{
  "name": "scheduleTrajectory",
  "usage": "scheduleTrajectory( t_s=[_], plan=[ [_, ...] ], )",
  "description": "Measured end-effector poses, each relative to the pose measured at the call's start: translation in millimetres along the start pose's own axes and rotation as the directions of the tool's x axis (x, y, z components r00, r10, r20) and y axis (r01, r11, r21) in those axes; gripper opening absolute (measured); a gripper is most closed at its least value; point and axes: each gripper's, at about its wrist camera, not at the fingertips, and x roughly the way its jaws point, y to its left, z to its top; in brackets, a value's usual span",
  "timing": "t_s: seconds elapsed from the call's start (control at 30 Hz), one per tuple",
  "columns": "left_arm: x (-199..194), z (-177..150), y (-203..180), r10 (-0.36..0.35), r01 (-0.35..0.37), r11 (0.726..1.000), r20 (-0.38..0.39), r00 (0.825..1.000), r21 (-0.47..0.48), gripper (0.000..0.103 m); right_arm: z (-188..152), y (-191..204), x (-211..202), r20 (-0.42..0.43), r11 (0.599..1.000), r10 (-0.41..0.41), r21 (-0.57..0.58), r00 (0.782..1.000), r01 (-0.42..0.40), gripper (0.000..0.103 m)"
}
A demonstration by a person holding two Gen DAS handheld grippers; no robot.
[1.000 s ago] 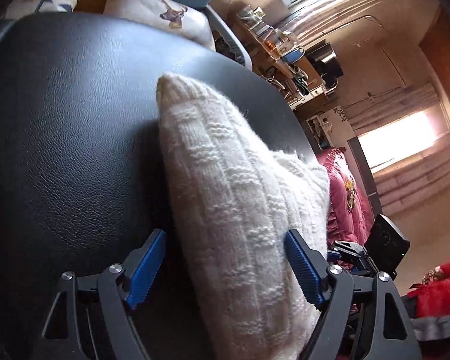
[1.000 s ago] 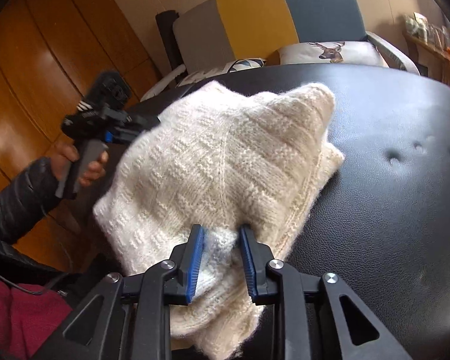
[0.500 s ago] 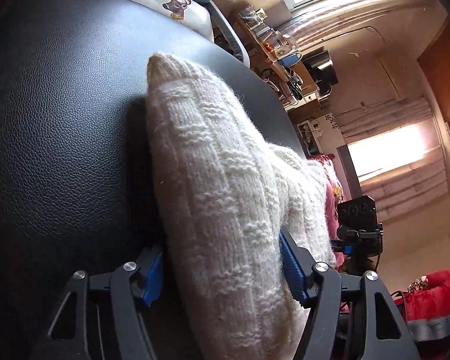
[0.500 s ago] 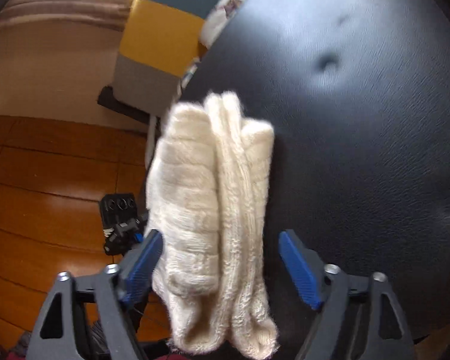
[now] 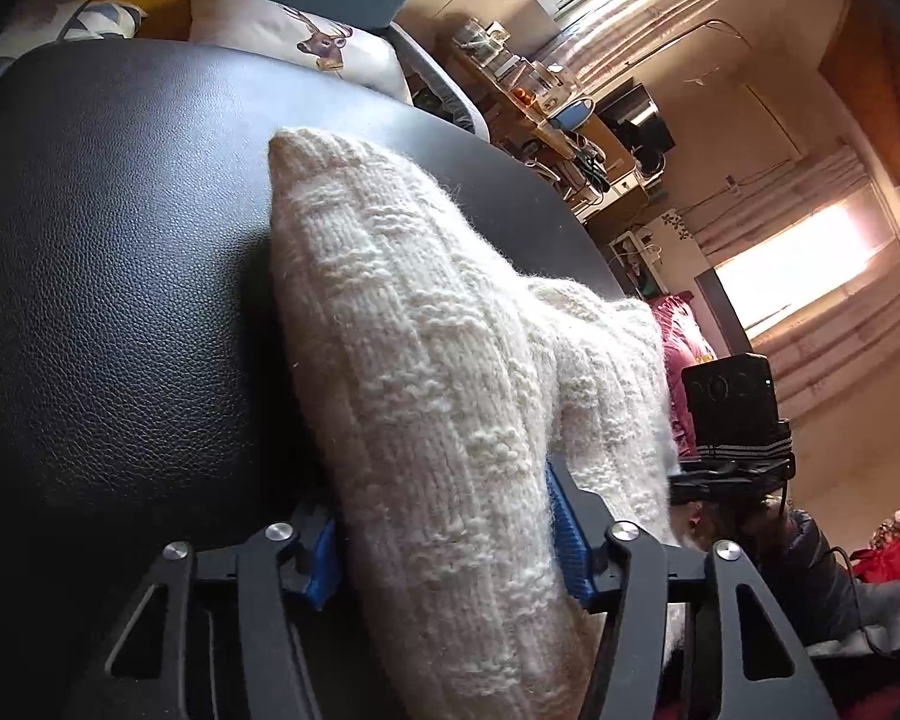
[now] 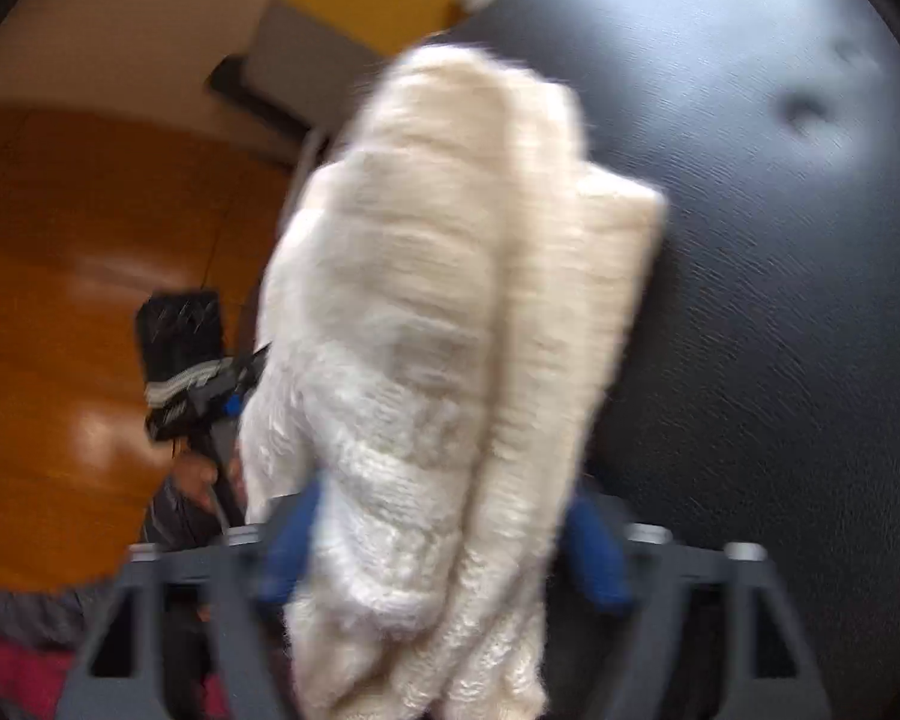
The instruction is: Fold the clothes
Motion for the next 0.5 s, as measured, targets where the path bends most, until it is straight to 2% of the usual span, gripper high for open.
scheduleTrajectory(
  t_s=[0.07, 0.13, 0.27, 0.43, 0.5],
  plan=[
    [-4, -9, -5, 0.003, -0.003, 1.000, 0.040, 0.999, -0.004, 0.047, -9, 3, 2, 0.054, 1.000, 0.005, -0.012, 0.999, -0.004, 0.039],
    [-8, -17, -6, -0.030, 0.031, 0.999, 0.082, 0.996, -0.009, 0.047, -18, 2, 0, 0.103, 0.999, 0.037, -0.011, 0.994, -0.036, 0.036],
    [-4, -18, -20, -0.091, 0.089, 0.996, 0.102, 0.991, 0.018, 0.046, -33, -10, -12, 0.187, 0.994, 0.104, 0.020, 0.977, -0.110, 0.035],
    [20, 17, -76, -0.179, 0.165, 0.973, 0.073, 0.981, 0.163, 0.046, -41, -14, -57, 0.299, 0.993, 0.112, 0.012, 0.948, -0.121, 0.035],
    [32, 37, -98, -0.213, 0.198, 0.955, 0.048, 0.976, 0.221, 0.046, -41, -17, -86, 0.365, 0.994, 0.098, 0.007, 0.926, -0.108, 0.035]
  ],
)
